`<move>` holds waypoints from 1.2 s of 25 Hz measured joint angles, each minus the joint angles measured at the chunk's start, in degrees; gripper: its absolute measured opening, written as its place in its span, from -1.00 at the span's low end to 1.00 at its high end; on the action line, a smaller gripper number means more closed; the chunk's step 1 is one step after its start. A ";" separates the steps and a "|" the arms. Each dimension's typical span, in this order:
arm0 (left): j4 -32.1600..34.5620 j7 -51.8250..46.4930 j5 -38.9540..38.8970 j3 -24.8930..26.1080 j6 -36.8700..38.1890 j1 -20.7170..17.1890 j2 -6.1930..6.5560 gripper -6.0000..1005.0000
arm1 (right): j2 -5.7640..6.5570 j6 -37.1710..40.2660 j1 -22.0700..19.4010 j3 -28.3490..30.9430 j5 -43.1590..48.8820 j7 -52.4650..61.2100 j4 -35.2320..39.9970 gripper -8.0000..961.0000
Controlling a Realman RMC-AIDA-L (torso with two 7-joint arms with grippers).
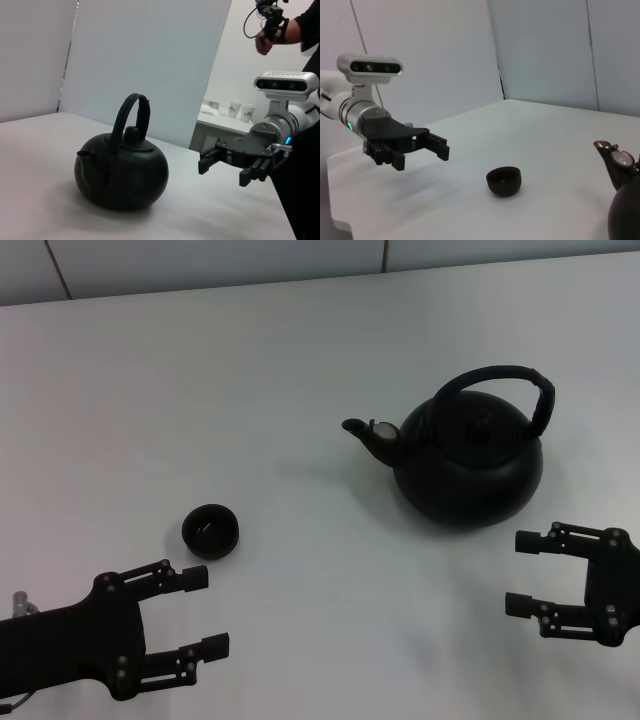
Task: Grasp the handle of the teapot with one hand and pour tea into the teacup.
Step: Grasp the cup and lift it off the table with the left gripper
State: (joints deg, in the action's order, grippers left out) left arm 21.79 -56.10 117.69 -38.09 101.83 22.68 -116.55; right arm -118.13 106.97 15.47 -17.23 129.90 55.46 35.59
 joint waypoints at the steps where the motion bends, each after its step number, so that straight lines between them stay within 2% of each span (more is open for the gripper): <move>1: 0.11 -0.16 0.00 -0.07 0.02 0.02 0.00 0.56 | 0.00 0.00 0.08 0.00 0.00 0.00 -0.01 0.56; 16: 0.45 -1.02 0.09 -0.32 0.27 0.54 0.00 0.56 | 0.01 -0.58 0.52 0.00 0.00 0.00 -0.80 0.56; 30: 0.45 -0.96 0.04 0.02 0.26 0.55 -0.54 0.56 | 0.00 -0.62 0.53 0.00 -0.03 0.00 -0.79 0.55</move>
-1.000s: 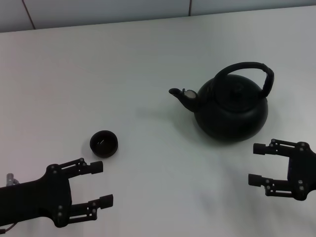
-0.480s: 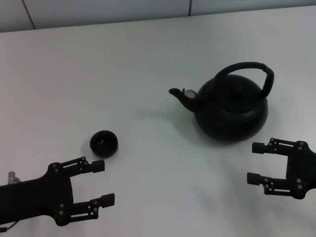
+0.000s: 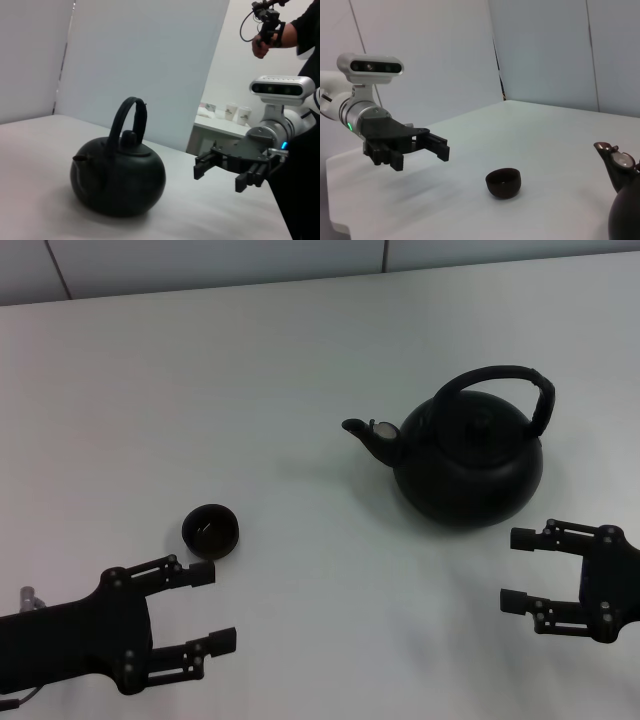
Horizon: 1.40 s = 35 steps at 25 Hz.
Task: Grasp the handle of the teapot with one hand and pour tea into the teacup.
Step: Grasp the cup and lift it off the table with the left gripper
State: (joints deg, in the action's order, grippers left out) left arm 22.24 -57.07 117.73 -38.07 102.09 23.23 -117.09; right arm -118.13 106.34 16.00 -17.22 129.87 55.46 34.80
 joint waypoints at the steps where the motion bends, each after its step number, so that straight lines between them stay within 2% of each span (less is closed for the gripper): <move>1: 0.00 0.00 0.00 0.00 0.00 0.00 0.00 0.56 | 0.00 0.00 0.00 0.00 -0.03 0.00 -0.01 0.55; 9: 0.13 1.44 -0.38 2.96 -3.46 -0.69 -0.23 0.56 | -0.05 -0.40 0.01 0.00 -0.27 0.00 -0.26 0.55; 10: 0.18 6.27 -0.44 10.16 -7.17 -1.85 -0.73 0.56 | -0.06 -0.61 0.07 0.01 -0.29 0.00 -0.27 0.55; 13: -0.02 9.31 -0.48 14.09 -8.48 -2.24 -0.88 0.56 | -0.07 -0.69 0.12 0.16 -0.30 0.00 -0.33 0.55; 15: -0.13 9.95 -0.48 14.73 -8.68 -2.27 -0.90 0.56 | -0.08 -0.71 0.23 0.37 -0.31 0.00 -0.40 0.55; 25: 0.04 11.35 -0.15 13.64 -10.13 -1.72 -1.04 0.56 | -0.08 -1.34 0.70 0.38 -0.32 0.00 -0.57 0.55; 32: -0.63 13.45 -0.25 7.96 -17.51 -1.26 -1.46 0.56 | -0.08 -1.58 1.28 0.40 -0.32 0.00 -0.71 0.54; 35: -0.76 13.47 -0.22 7.46 -18.05 -0.97 -1.49 0.56 | -0.08 -1.58 1.32 0.49 -0.32 0.00 -0.71 0.54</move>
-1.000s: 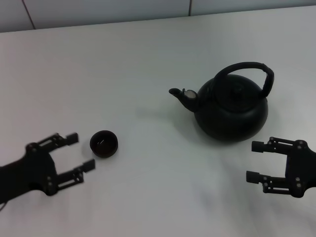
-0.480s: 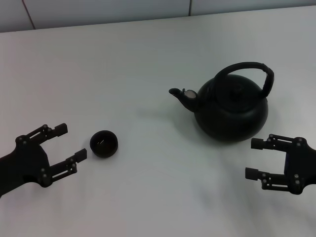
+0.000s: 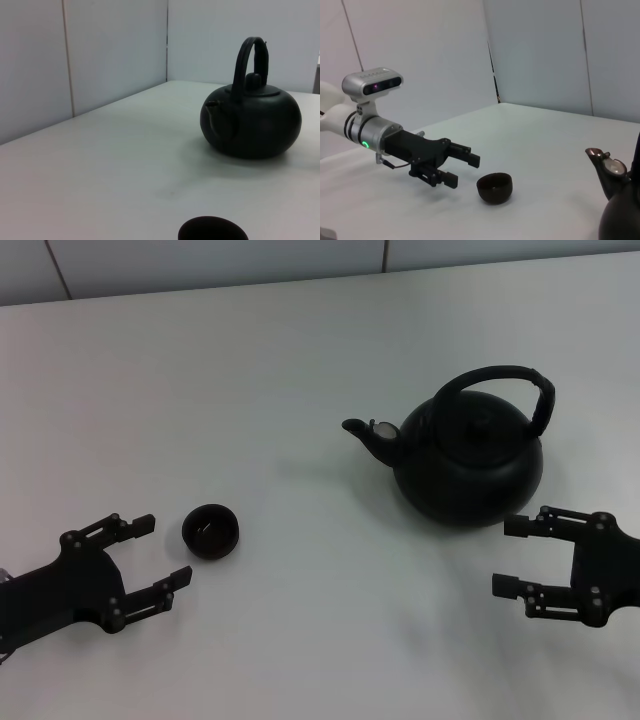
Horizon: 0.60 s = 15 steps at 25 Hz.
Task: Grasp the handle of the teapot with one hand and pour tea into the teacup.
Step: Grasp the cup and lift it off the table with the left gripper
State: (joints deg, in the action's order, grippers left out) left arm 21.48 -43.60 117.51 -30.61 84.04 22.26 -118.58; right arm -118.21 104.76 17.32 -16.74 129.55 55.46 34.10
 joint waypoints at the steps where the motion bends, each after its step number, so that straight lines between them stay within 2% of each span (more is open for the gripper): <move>1: -0.01 0.01 0.09 -0.16 -0.13 0.10 0.00 0.56 | 0.00 0.00 0.02 0.02 0.00 0.00 0.00 0.54; 15: -3.05 1.29 -0.04 -1.03 -4.43 2.90 -0.07 0.56 | 0.00 -0.08 0.20 0.11 0.00 0.06 0.00 0.54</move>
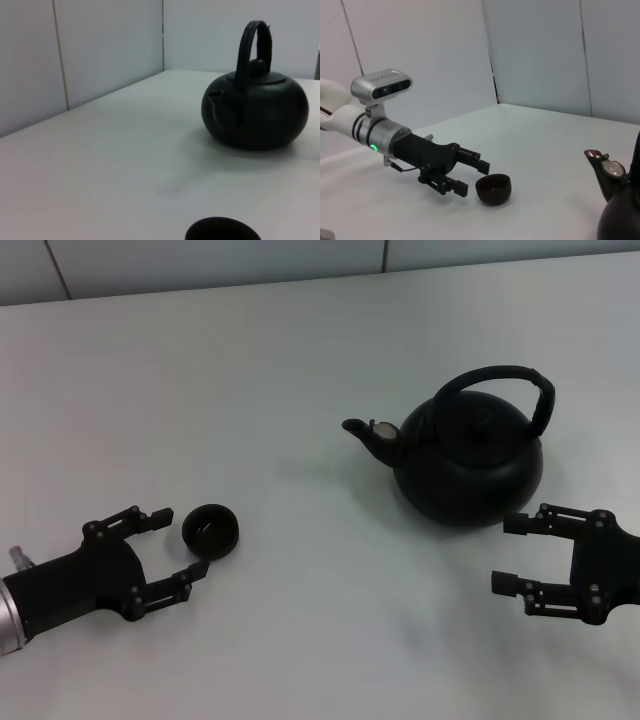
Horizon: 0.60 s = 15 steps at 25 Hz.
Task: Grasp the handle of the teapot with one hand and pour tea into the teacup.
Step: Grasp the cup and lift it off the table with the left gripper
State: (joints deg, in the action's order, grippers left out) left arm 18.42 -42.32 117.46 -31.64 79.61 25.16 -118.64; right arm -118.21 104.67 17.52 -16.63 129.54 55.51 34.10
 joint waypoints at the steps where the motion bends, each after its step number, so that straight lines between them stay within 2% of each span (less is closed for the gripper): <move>1: -0.33 0.02 -0.03 0.00 -0.51 0.35 -0.04 0.56 | 0.00 0.00 0.01 0.00 0.00 0.03 0.00 0.54; 7: -2.66 0.17 0.26 0.00 -3.33 2.76 -0.10 0.56 | 0.00 0.00 0.09 0.02 -0.06 0.20 0.00 0.54; 15: -3.65 0.22 0.12 0.01 -4.12 4.20 -0.10 0.56 | 0.15 0.01 0.24 0.02 -0.23 0.23 0.00 0.53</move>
State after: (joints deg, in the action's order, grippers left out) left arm 14.77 -42.10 117.58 -31.63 75.48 29.36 -118.74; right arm -118.06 104.68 17.77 -16.61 129.31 55.74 34.10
